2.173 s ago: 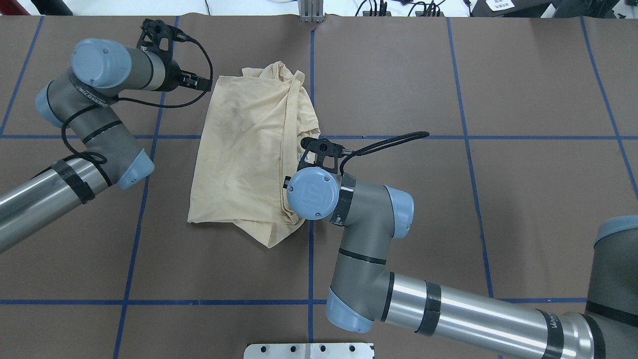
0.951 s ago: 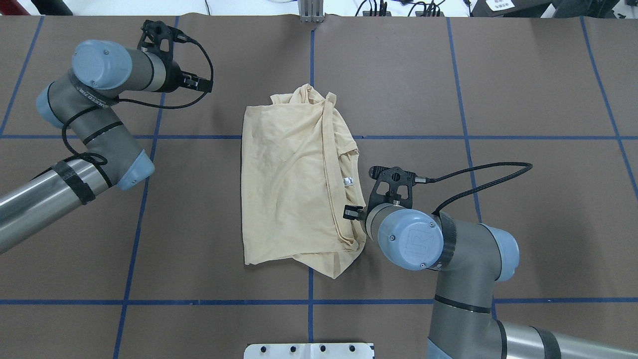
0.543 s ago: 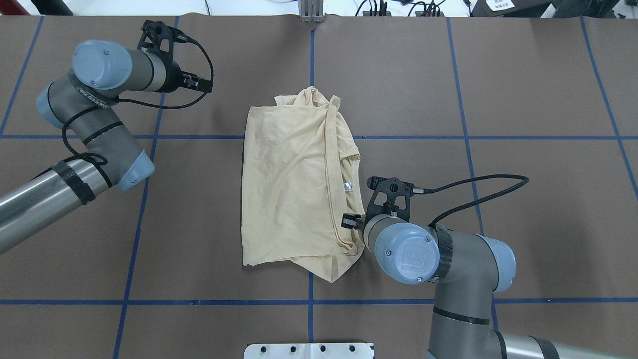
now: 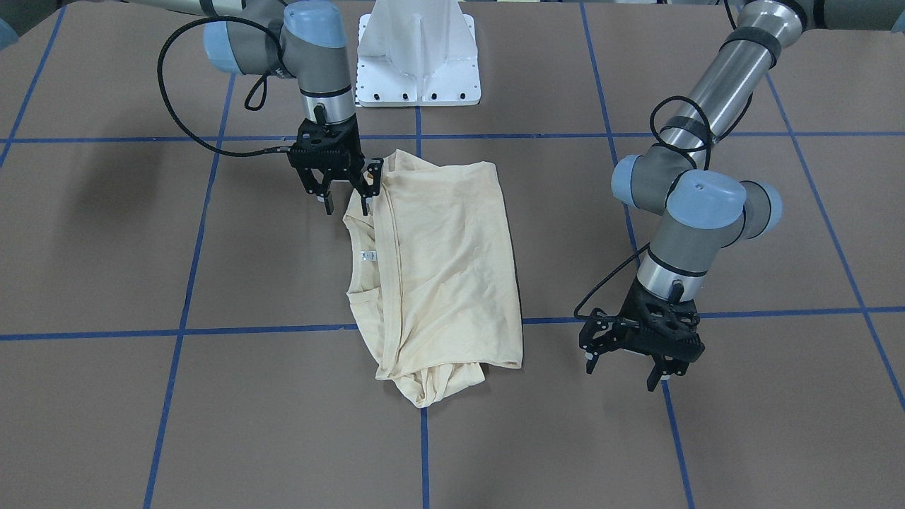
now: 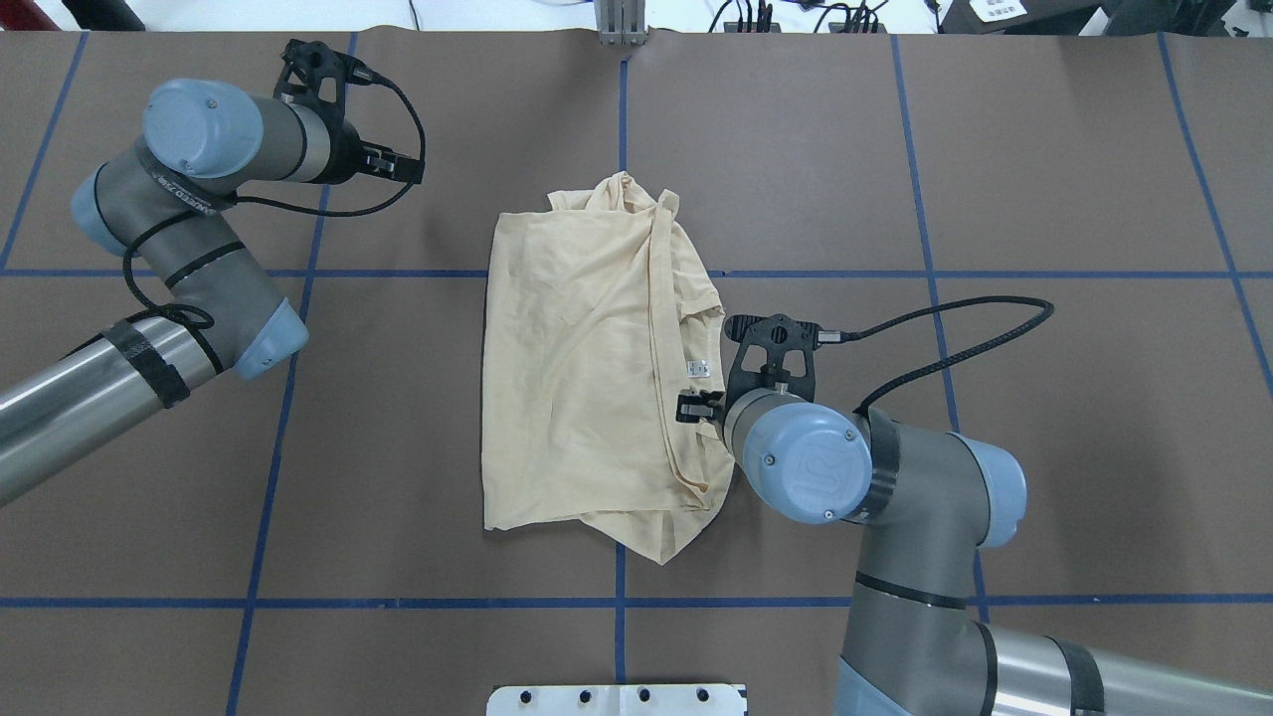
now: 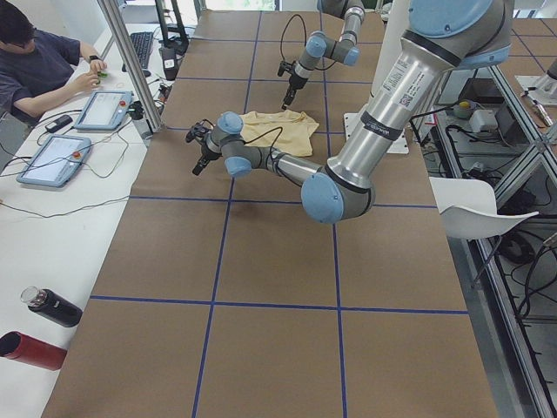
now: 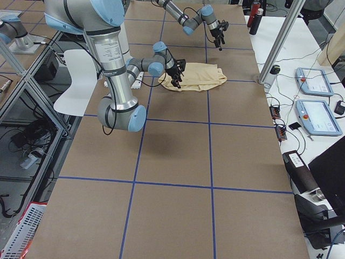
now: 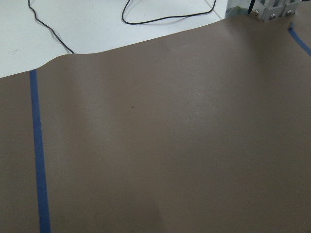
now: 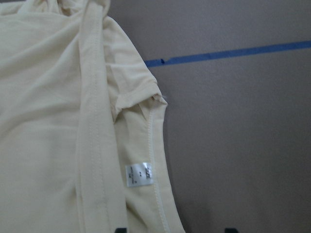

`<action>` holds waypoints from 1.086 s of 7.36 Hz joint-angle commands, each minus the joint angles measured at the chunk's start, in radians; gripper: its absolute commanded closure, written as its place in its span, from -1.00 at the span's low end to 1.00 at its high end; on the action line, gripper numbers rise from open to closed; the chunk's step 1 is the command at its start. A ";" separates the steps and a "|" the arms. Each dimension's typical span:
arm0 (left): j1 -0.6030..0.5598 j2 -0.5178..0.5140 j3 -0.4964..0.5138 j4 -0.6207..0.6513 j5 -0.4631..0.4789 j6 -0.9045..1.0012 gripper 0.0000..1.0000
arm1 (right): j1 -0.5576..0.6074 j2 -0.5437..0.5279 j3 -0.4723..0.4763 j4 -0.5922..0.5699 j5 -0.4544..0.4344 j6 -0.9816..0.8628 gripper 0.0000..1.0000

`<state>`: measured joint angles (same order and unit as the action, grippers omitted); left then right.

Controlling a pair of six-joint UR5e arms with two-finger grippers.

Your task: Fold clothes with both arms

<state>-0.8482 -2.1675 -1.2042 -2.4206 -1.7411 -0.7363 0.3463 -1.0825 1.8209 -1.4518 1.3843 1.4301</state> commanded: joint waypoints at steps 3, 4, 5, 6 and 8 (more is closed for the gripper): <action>0.001 -0.002 -0.003 -0.002 -0.005 0.002 -1.00 | 0.031 0.278 -0.300 -0.127 0.030 -0.081 -1.00; 0.000 0.000 -0.003 -0.003 -0.009 0.000 -1.00 | 0.031 0.274 -0.311 -0.131 0.042 -0.112 -1.00; 0.000 0.000 -0.003 -0.003 -0.009 0.000 -1.00 | 0.031 0.273 -0.319 -0.162 0.065 -0.141 -1.00; 0.000 0.000 -0.003 -0.003 -0.009 0.000 -1.00 | 0.031 0.276 -0.319 -0.179 0.065 -0.148 -1.00; 0.001 0.000 -0.003 -0.005 -0.009 0.000 -1.00 | 0.033 0.276 -0.319 -0.226 0.067 -0.204 -1.00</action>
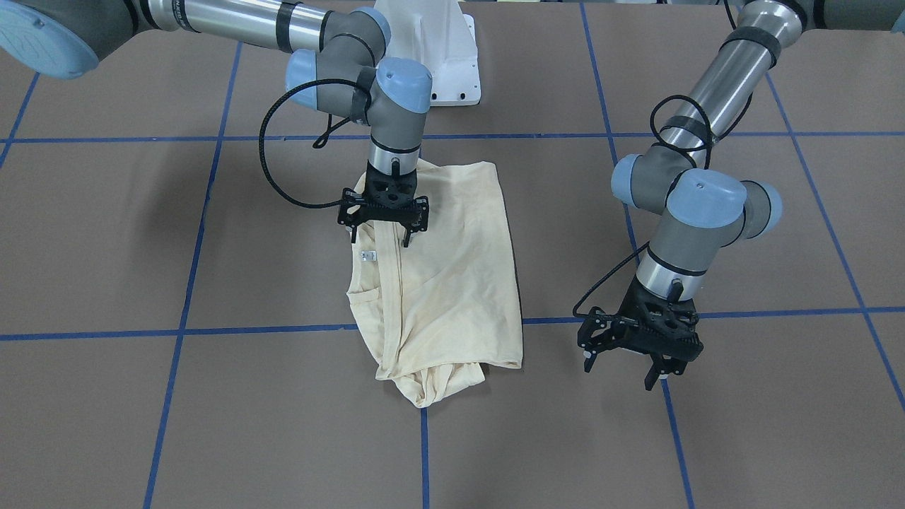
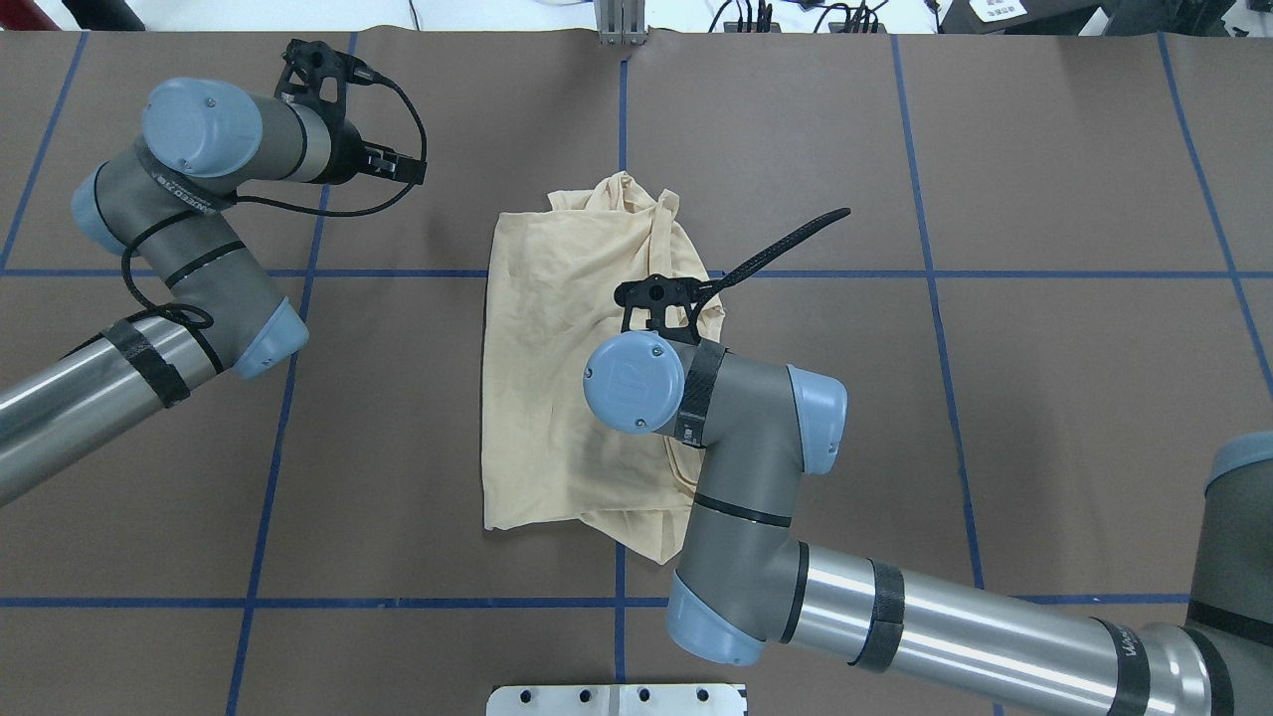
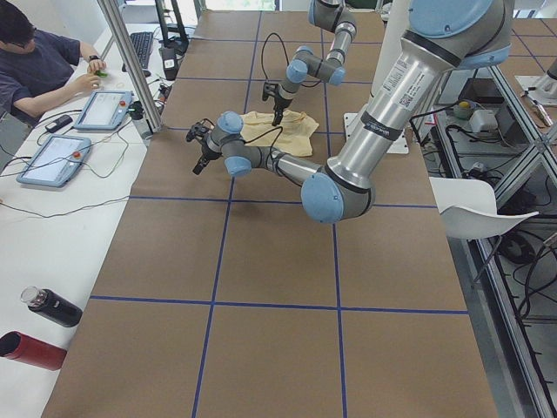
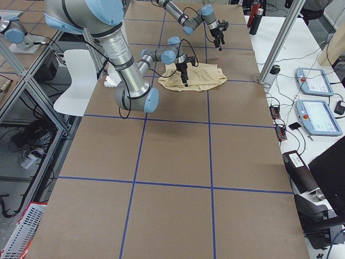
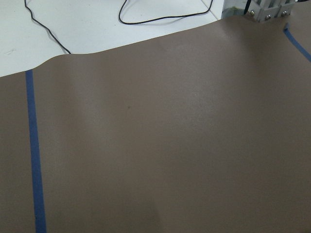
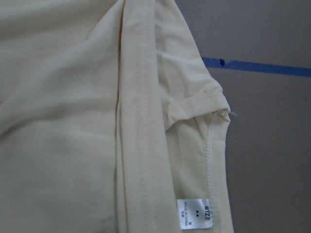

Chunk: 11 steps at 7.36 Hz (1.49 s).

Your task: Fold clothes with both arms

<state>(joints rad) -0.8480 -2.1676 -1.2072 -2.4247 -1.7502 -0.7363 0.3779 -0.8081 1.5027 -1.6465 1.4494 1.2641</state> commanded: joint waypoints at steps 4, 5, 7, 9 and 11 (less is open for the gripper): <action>0.000 0.000 0.001 -0.004 0.000 0.000 -1.00 | 0.071 -0.080 0.069 -0.091 0.005 -0.219 -1.00; 0.001 0.000 0.001 -0.004 0.000 0.000 -1.00 | 0.091 -0.164 0.158 -0.098 0.003 -0.295 -1.00; 0.001 0.000 -0.003 -0.004 0.000 -0.002 -1.00 | 0.095 -0.221 0.206 -0.095 0.002 -0.305 -1.00; 0.001 0.005 -0.006 -0.004 0.000 0.000 -1.00 | 0.096 -0.192 0.273 -0.081 0.063 -0.213 -1.00; 0.001 0.005 -0.008 -0.004 0.000 0.000 -1.00 | 0.122 -0.065 0.220 -0.075 0.066 -0.167 -1.00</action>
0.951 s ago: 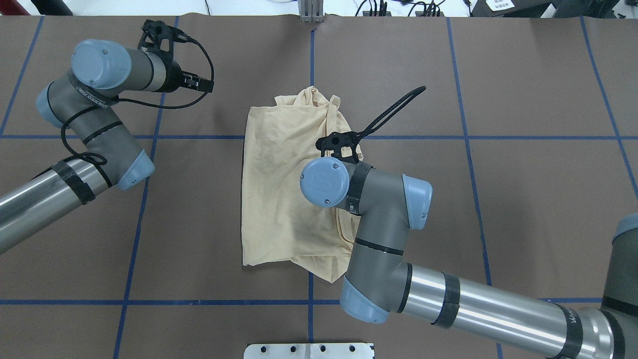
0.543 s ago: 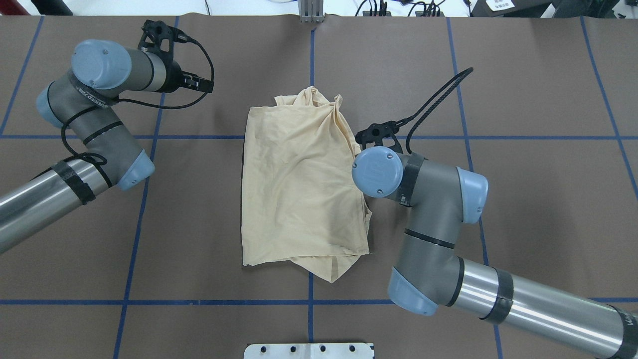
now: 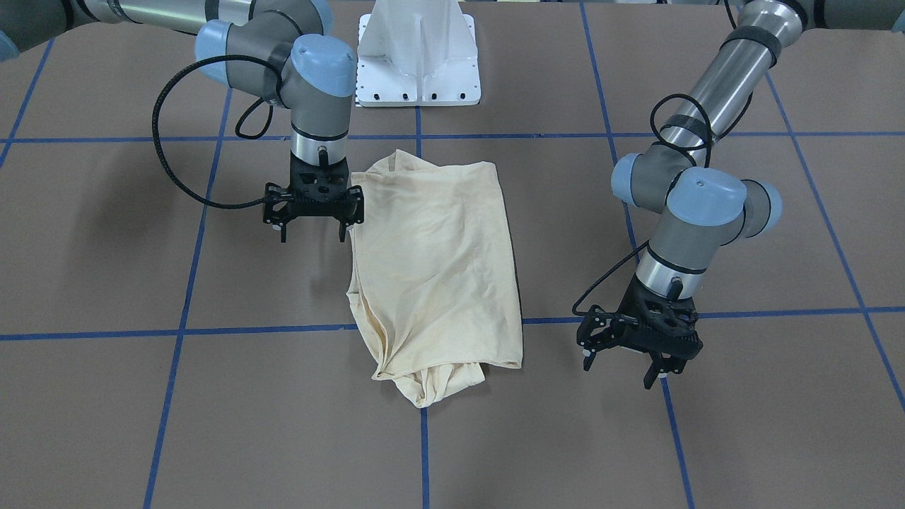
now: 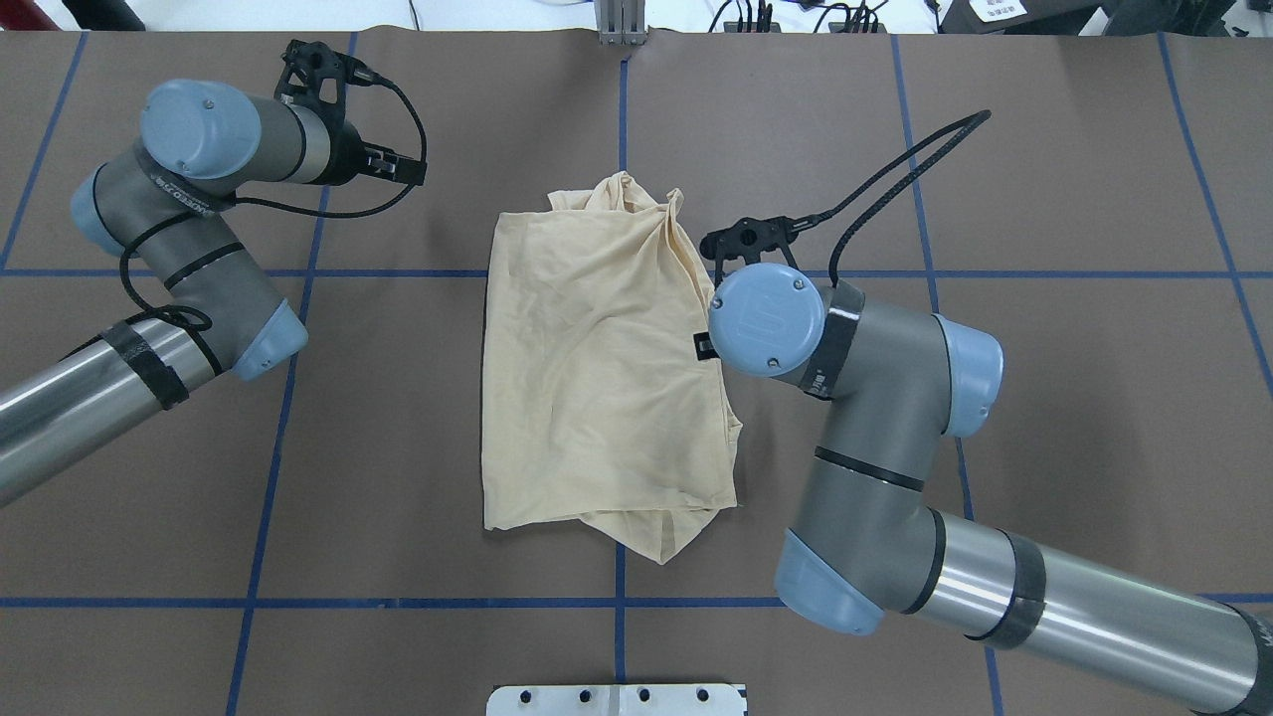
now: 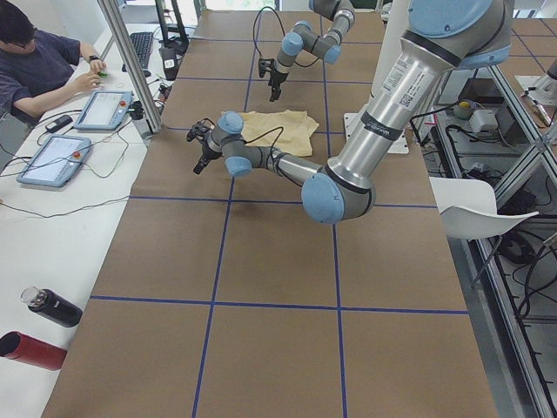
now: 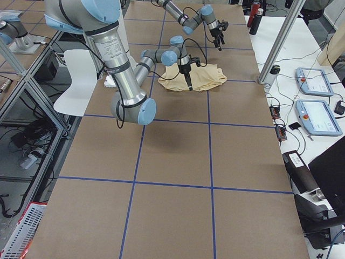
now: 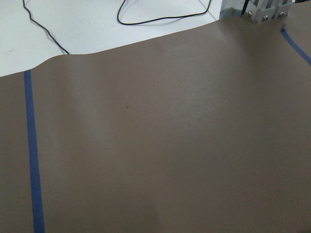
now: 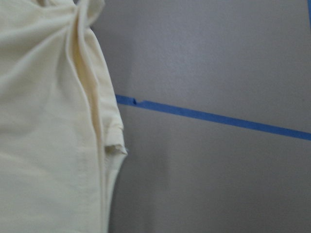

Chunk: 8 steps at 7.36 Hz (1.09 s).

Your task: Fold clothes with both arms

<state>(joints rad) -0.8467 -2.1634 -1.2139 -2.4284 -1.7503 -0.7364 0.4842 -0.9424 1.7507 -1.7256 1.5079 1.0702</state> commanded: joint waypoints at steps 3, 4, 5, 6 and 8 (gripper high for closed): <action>0.000 0.008 -0.007 0.000 -0.002 0.000 -1.00 | 0.074 0.233 -0.379 0.243 0.003 0.054 -1.00; 0.000 0.013 -0.007 0.000 -0.002 0.000 -1.00 | 0.089 0.285 -0.484 0.250 0.003 0.047 -1.00; 0.000 0.013 -0.010 0.000 -0.002 0.000 -1.00 | 0.094 0.290 -0.503 0.250 0.003 0.030 -1.00; 0.000 0.014 -0.013 0.000 -0.002 0.000 -1.00 | 0.094 0.289 -0.514 0.245 0.003 0.028 -1.00; 0.002 0.014 -0.013 0.000 -0.002 0.000 -1.00 | 0.094 0.286 -0.565 0.244 0.002 0.022 -1.00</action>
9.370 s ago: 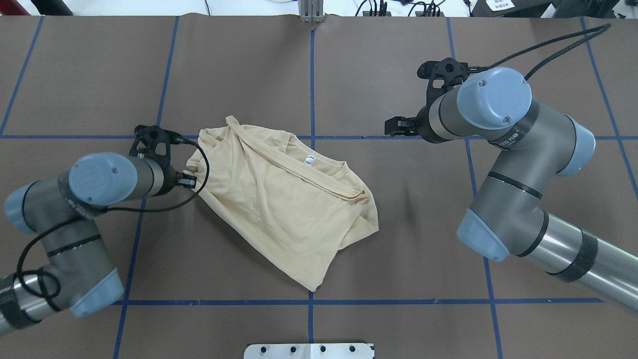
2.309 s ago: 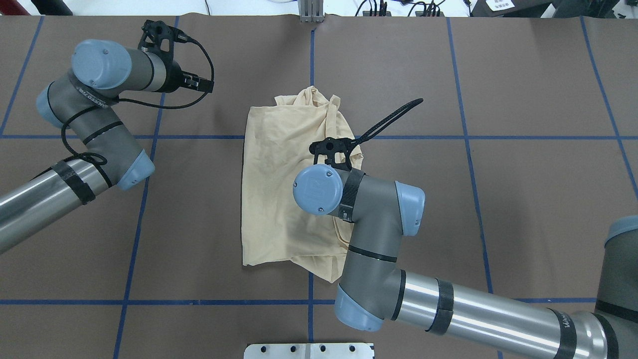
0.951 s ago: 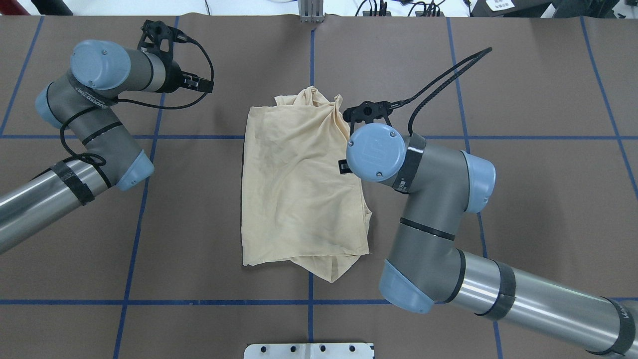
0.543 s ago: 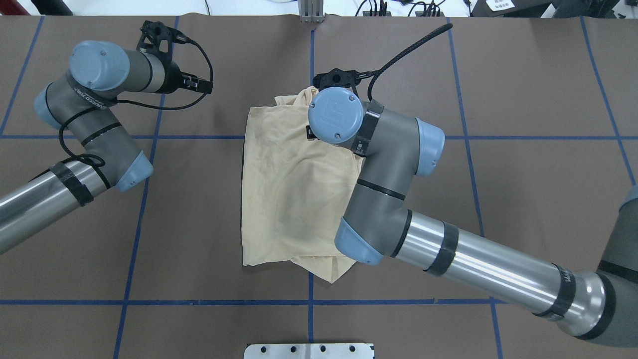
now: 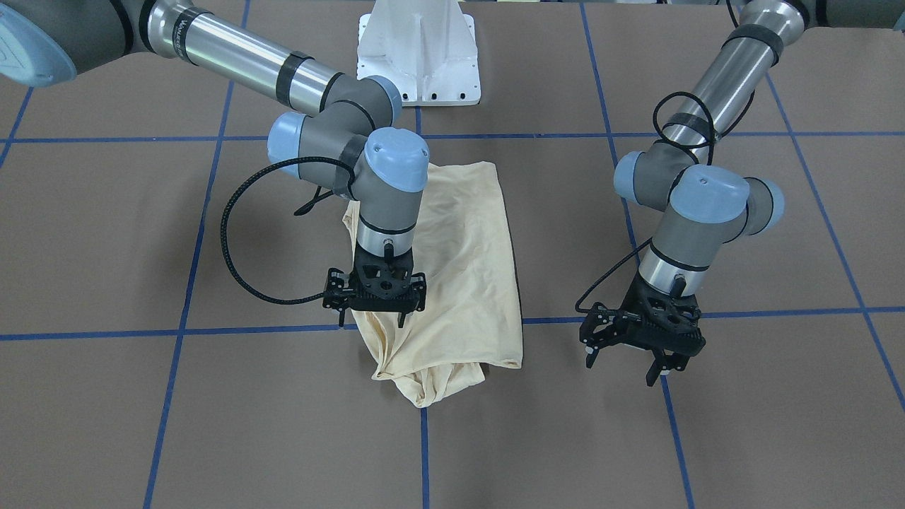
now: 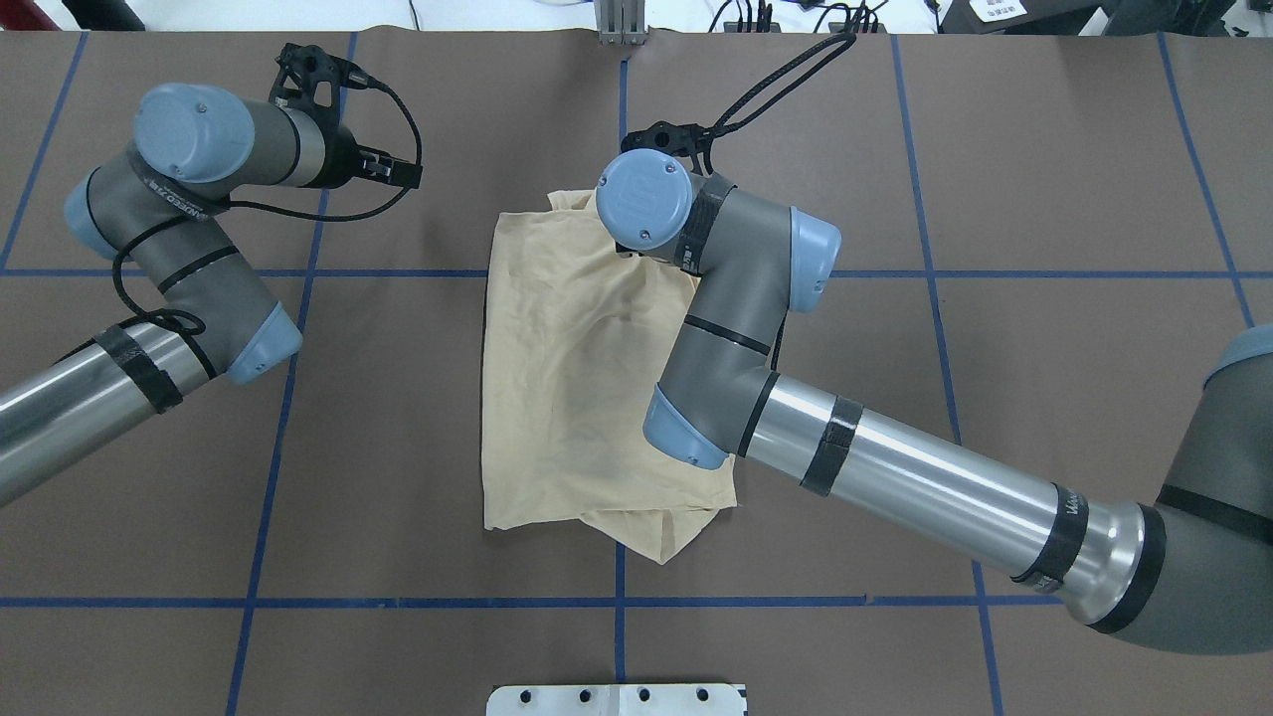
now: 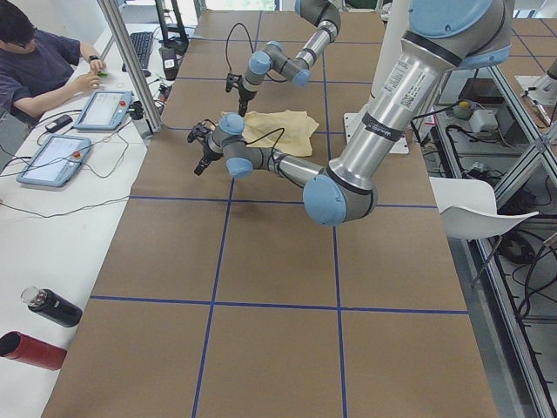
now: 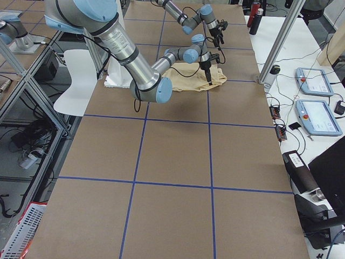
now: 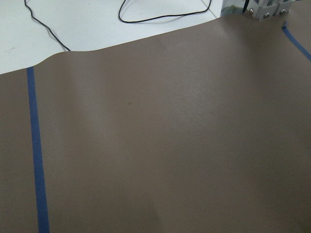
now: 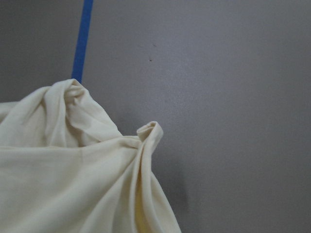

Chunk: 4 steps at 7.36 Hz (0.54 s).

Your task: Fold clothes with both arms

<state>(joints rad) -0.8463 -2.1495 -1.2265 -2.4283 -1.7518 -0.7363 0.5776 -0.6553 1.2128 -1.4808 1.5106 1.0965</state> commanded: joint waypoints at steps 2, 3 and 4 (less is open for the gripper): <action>0.001 0.000 -0.001 0.000 0.000 0.000 -1.00 | 0.016 -0.010 -0.052 -0.013 0.005 -0.039 -1.00; 0.001 0.000 -0.001 0.000 0.000 0.000 -1.00 | 0.033 -0.014 -0.050 -0.080 0.006 -0.079 -1.00; 0.001 0.000 -0.002 0.000 0.000 0.000 -1.00 | 0.060 -0.038 -0.036 -0.117 0.011 -0.148 -1.00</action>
<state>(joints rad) -0.8453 -2.1491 -1.2277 -2.4283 -1.7518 -0.7363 0.6098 -0.6727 1.1673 -1.5475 1.5170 1.0170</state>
